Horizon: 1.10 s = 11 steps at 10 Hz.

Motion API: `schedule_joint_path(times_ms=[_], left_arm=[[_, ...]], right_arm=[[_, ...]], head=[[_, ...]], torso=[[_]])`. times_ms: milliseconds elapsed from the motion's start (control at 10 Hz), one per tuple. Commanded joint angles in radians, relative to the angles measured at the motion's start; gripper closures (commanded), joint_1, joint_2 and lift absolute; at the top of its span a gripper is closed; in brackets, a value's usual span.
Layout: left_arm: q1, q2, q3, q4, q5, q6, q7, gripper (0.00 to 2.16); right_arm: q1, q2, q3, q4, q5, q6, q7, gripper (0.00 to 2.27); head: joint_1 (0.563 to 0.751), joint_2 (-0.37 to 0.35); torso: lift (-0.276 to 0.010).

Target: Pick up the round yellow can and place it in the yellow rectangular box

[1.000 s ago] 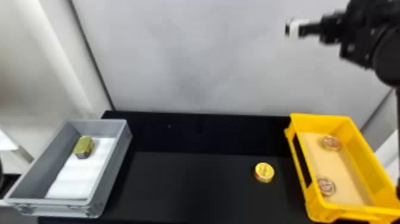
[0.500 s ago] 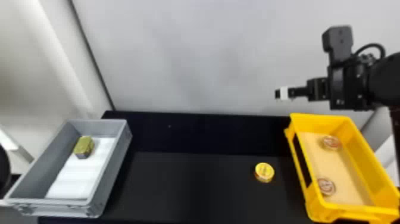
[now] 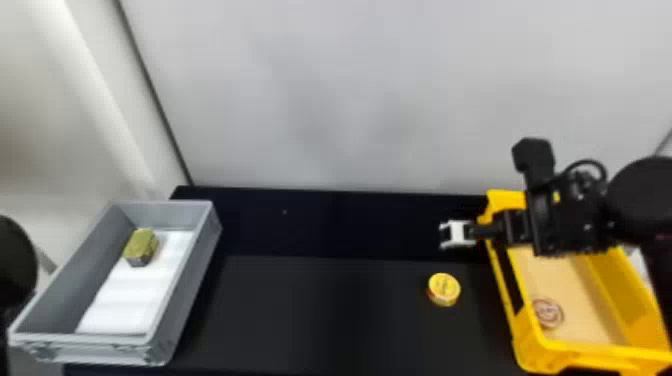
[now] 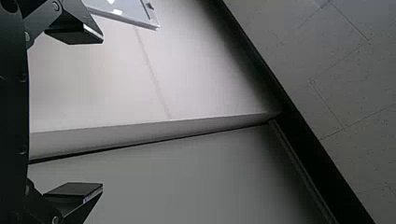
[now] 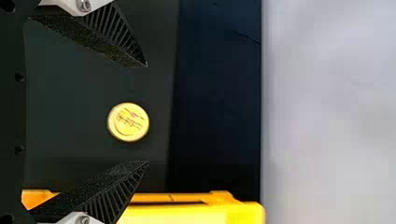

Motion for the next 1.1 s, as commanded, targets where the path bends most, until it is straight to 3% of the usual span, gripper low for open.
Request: schedule_joint_path(times_ms=[0,300,400,600,900,1000], left_arm=[[-0.011,0.000,-0.012,0.006,0.002,-0.003,0.001,0.16],[-0.017,-0.007,-0.021,0.015,0.005,-0.010,0.003,0.16],[-0.020,-0.008,-0.024,0.019,0.005,-0.014,0.003,0.16],[-0.023,-0.008,-0.030,0.022,0.005,-0.015,0.001,0.16],[-0.031,-0.008,-0.036,0.022,0.005,-0.018,0.003,0.16],[-0.032,-0.008,-0.039,0.022,0.005,-0.018,0.003,0.16]], right_arm=[[0.015,-0.006,0.040,0.069,-0.018,-0.034,0.007,0.01],[-0.029,-0.078,0.204,0.191,-0.002,-0.144,0.101,0.01],[-0.036,-0.075,0.247,0.230,0.070,-0.196,0.184,0.01],[-0.036,-0.009,0.252,0.326,0.421,-0.273,0.468,0.01],[-0.043,0.135,0.143,0.438,1.073,-0.361,0.881,0.00],[-0.048,0.135,0.143,0.453,1.092,-0.382,0.893,0.00]], head=[[0.692,0.054],[0.692,0.054],[0.692,0.054],[0.692,0.054],[0.692,0.054],[0.692,0.054]], torso=[[-0.003],[-0.003],[-0.003],[-0.003],[-0.003],[-0.003]])
